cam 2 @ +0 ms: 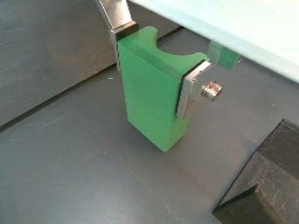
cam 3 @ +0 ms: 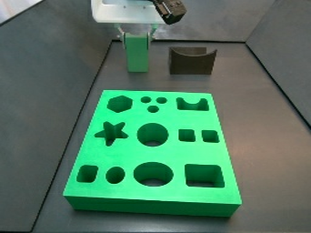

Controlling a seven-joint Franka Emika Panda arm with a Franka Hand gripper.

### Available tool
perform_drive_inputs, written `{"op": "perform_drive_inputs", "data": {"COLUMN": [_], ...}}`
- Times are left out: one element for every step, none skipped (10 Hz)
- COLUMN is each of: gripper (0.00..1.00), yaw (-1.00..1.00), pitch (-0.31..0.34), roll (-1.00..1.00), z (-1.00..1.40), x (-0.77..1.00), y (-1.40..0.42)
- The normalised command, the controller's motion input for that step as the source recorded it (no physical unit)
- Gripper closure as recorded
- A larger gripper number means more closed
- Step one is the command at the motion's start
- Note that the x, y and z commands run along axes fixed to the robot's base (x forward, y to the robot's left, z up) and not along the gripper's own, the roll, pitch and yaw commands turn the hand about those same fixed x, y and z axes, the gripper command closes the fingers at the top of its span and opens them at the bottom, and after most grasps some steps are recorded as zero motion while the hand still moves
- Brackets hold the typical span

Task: Pick up the arch object. Move up. Rotate the arch object. Move to above the board. Insert the arch object.
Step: Rotate the arch object.

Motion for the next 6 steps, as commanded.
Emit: {"op": "perform_drive_inputs", "data": {"gripper": [1.0, 1.0, 0.0, 0.0, 0.0, 0.0], "yaw": [-0.06, -0.06, -0.06, -0.04, -0.04, -0.04], "pitch": [-0.025, -0.026, -0.026, -0.024, -0.01, 0.022], "roll": [-0.15, -0.15, 0.05, 0.04, 0.04, 0.03], "z": [-0.26, -0.26, 0.0, 1.0, 1.0, 0.95], "x": [0.0, 0.0, 0.0, 0.0, -0.01, -0.03], "y": [0.02, 0.02, 0.0, 0.0, 0.0, 0.0]}}
